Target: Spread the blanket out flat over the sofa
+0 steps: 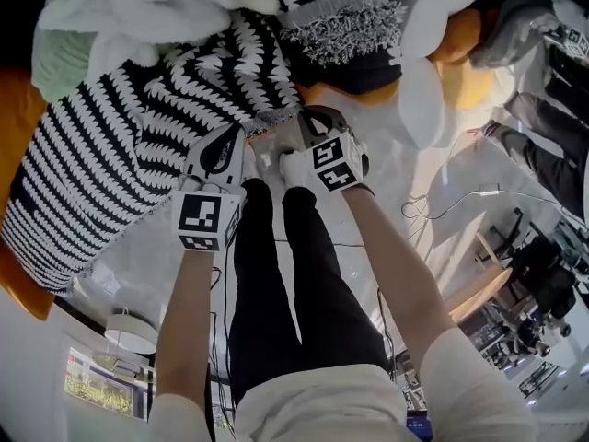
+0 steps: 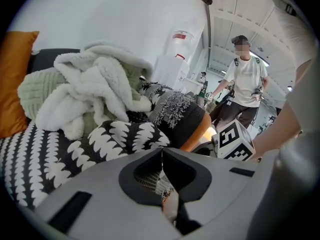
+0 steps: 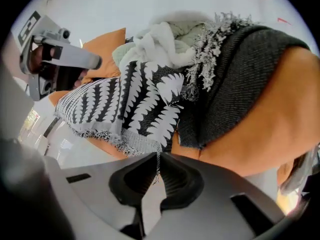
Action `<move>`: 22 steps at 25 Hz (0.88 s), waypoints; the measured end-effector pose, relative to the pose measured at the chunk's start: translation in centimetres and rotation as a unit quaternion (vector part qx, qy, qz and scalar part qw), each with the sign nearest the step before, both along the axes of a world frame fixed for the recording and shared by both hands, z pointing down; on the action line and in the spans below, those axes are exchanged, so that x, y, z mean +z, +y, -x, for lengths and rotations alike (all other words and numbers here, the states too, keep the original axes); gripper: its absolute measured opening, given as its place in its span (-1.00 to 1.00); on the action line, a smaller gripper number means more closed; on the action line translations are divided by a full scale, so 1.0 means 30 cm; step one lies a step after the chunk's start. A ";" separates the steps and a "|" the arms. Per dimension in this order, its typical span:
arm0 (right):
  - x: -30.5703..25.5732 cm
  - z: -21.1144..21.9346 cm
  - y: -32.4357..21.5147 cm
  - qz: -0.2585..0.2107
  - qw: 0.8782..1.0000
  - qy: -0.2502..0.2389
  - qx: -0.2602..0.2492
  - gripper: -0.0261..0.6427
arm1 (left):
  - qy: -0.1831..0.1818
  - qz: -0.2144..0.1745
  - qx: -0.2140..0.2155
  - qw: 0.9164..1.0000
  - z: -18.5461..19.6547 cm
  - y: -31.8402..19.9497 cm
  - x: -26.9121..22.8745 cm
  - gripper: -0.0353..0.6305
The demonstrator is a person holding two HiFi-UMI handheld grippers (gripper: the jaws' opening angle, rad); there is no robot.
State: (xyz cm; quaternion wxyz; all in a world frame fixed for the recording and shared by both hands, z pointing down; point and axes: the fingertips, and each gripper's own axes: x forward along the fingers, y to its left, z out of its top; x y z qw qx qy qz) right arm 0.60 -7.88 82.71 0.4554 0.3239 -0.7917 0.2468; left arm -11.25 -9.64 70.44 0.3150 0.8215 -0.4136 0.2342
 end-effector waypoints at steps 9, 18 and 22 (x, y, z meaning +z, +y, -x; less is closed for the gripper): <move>-0.018 -0.142 0.040 -0.004 1.000 0.027 0.012 -0.82 | 0.003 0.002 0.012 1.000 -0.046 0.023 -0.006 -0.84; -0.075 -0.182 0.091 -0.017 0.999 0.038 -0.007 -0.83 | 0.005 0.003 0.018 1.000 -0.058 0.044 -0.009 -0.84; -0.110 -0.218 0.127 -0.018 0.999 0.047 -0.001 -0.83 | 0.002 0.003 0.023 1.000 -0.041 0.047 -0.024 -0.84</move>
